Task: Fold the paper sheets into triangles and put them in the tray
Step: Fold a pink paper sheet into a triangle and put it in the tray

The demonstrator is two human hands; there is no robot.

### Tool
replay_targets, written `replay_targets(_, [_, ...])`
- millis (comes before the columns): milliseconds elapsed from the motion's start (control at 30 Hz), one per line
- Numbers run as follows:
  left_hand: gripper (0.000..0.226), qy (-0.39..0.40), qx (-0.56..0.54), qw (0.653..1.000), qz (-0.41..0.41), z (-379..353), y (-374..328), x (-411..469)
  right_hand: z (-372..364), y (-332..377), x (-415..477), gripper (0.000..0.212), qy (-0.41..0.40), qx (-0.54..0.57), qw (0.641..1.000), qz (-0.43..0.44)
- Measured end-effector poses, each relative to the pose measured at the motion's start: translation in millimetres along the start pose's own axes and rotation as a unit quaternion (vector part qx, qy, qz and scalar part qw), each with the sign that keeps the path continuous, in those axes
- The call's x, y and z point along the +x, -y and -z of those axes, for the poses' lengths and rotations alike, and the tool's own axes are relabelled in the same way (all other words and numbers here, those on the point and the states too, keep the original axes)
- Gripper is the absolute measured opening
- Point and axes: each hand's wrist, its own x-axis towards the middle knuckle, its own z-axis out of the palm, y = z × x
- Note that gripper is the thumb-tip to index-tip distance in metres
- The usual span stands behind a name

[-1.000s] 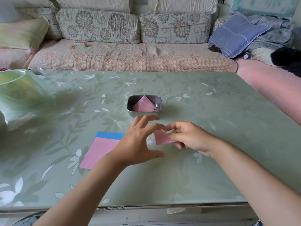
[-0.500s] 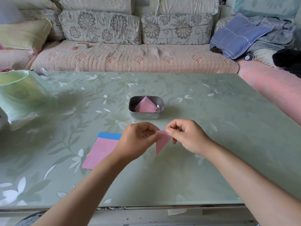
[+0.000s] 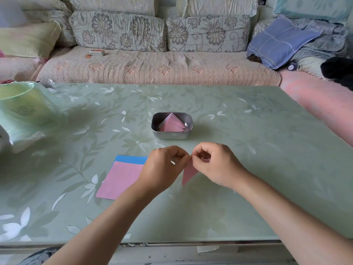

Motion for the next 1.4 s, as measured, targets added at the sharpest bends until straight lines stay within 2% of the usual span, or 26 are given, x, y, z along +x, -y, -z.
replay_targets(133, [0.009,0.006,0.033,0.999,-0.027,-0.9,0.8,0.5,1.0,-1.0,0.4,0.015,0.006,-0.031,0.999,-0.006])
replay_targets(300, [0.008,0.002,0.063,0.998,-0.027,5.9,4.0,4.4,6.8,-6.8,2.5,0.005,0.007,-0.052,0.999,-0.012])
replay_targets(633, [0.01,-0.062,0.085,0.994,-0.016,37.0,14.3,13.2,18.2,-19.8,6.0,0.014,-0.017,-0.093,0.995,-0.036])
replay_targets(733, [0.017,-0.043,0.086,0.995,-0.026,40.5,14.6,11.8,13.4,-16.9,4.7,0.014,-0.037,-0.062,0.997,-0.003])
replay_targets(867, [0.027,-0.011,0.083,0.995,-0.045,32.2,12.8,8.7,4.2,-7.7,3.7,0.006,-0.018,-0.03,0.999,0.037])
replay_targets(1000, [0.016,-0.009,0.093,0.993,-0.076,29.1,13.4,8.4,2.1,-6.9,5.4,0.015,-0.025,-0.027,0.999,0.024])
replay_targets(1067, [0.008,-0.003,0.112,0.988,-0.11,27.6,11.5,5.5,1.3,-5.7,5.0,0.012,-0.015,-0.035,0.999,0.022])
replay_targets(1167, [0.018,-0.009,0.132,0.98,-0.146,22.3,5.7,0.7,-1.9,-2.6,2.6,0.008,0.0,-0.045,0.998,0.044])
replay_targets(1267, [0.012,-0.018,0.142,0.978,-0.152,18.9,2.1,1.6,-2.6,-1.3,1.7,0.008,-0.002,-0.061,0.996,0.06])
replay_targets(1400, [0.015,-0.004,0.126,0.981,-0.144,24.4,0.4,4.3,-2.0,-0.9,1.1,0.008,-0.004,-0.072,0.995,0.071])
